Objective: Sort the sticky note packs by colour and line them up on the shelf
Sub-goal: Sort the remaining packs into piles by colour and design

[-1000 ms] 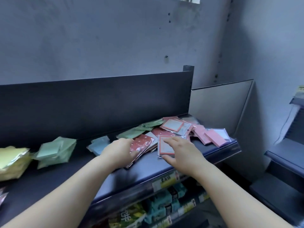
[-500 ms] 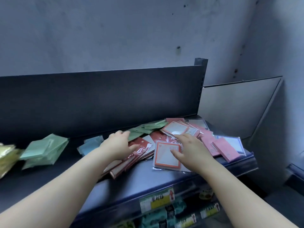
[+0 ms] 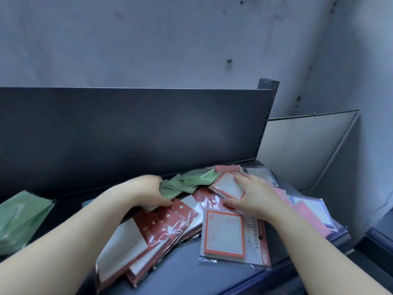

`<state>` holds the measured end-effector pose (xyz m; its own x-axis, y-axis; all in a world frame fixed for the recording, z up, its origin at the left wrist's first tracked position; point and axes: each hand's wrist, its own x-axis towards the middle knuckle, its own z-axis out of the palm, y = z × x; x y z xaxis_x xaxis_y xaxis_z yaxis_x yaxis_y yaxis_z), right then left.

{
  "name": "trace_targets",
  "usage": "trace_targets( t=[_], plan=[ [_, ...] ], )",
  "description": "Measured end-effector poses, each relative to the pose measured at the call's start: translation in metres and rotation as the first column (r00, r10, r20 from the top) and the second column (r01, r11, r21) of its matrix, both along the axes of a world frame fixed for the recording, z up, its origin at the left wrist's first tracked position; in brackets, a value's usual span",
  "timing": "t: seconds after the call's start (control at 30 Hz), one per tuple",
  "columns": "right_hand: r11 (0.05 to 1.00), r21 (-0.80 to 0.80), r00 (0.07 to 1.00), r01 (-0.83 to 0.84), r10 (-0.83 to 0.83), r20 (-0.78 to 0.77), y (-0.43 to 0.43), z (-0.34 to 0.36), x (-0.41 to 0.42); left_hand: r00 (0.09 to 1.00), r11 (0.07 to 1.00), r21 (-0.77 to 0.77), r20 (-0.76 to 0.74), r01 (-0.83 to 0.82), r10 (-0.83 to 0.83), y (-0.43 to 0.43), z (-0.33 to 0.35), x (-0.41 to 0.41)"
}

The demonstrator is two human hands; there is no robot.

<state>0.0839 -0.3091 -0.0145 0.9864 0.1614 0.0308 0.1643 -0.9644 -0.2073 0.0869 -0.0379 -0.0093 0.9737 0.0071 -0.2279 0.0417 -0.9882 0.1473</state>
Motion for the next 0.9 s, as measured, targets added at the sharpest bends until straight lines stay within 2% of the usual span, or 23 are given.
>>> trace_targets(
  t=[0.2,0.37,0.5,0.7,0.9],
  plan=[
    [1.000,0.002,0.999,0.016,-0.016,0.030,-0.001,0.000,0.009,0.996,0.995,0.079,0.065,-0.059,0.054,0.010,0.009,-0.011],
    [0.991,-0.130,0.976,0.022,0.006,0.217,-0.005,0.006,0.010,0.980,0.975,0.133,0.112,-0.180,0.166,0.013,0.021,-0.045],
    [0.996,-0.091,0.942,0.004,0.027,0.336,-0.005,0.017,0.008,0.958,0.960,0.103,0.149,-0.260,0.243,0.013,0.029,-0.079],
    [0.977,-0.012,0.914,-0.213,0.204,0.350,0.022,0.027,-0.019,0.912,0.933,0.004,0.212,-0.361,0.352,0.005,0.031,-0.138],
    [0.892,0.083,0.860,-0.443,0.398,0.319,0.063,0.019,-0.062,0.869,0.889,-0.018,0.207,-0.457,0.450,0.015,0.021,-0.203]
  ],
)
